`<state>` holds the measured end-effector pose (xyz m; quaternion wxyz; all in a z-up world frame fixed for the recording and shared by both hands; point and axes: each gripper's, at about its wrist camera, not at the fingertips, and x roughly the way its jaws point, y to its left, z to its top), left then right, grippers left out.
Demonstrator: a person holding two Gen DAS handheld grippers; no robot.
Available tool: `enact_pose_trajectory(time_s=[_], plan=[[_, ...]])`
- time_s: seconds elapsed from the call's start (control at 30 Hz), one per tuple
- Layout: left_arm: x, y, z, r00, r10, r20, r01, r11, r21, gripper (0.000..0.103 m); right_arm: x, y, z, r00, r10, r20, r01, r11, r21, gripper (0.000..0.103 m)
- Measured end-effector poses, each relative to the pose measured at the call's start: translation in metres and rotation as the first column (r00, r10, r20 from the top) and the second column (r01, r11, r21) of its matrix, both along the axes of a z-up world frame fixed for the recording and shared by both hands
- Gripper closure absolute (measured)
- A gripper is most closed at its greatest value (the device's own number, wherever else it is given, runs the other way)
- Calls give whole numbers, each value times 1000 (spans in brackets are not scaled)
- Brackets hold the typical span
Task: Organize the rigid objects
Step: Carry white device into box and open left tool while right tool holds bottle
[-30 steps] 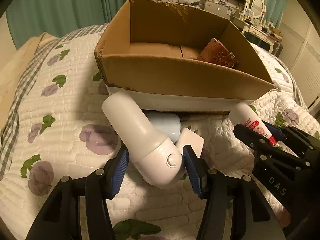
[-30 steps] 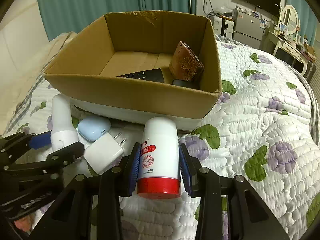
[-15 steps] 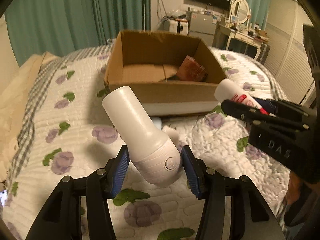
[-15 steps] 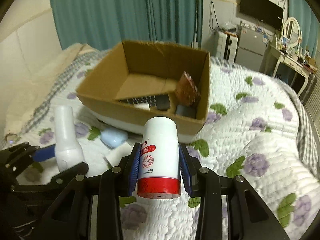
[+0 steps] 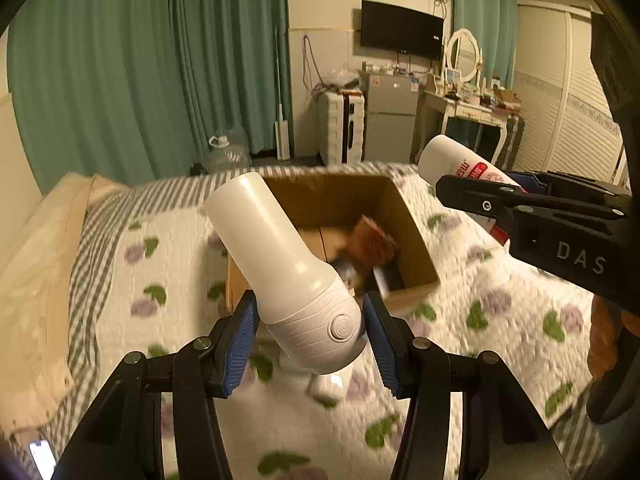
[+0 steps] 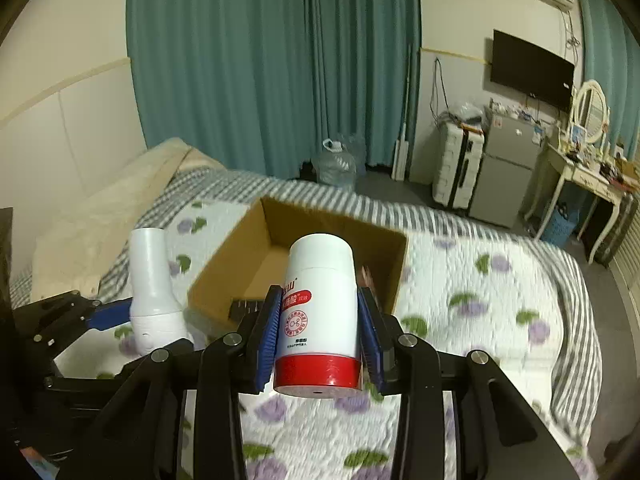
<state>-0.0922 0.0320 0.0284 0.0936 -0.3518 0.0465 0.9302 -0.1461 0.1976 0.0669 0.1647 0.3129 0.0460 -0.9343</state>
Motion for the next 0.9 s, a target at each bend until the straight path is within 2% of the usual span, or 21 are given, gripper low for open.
enact_pose_trajectory(time_s=[0.2, 0.47, 0.67, 0.9], plan=[[-52, 5, -2, 1000, -11, 2, 11, 999, -33, 49, -39, -5, 10, 1000, 9, -27, -9, 1000, -1, 67], [-113, 17, -39, 996, -31, 83, 38, 995, -87, 49, -89, -4, -26, 1000, -4, 31, 5, 1000, -30, 67], [-139, 22, -71, 988, -35, 148, 53, 991, -122, 49, -111, -3, -50, 998, -6, 69, 9, 999, -39, 67], [-148, 32, -85, 983, -57, 173, 79, 989, -125, 47, -128, 9, -63, 995, -30, 94, 36, 997, -64, 67]])
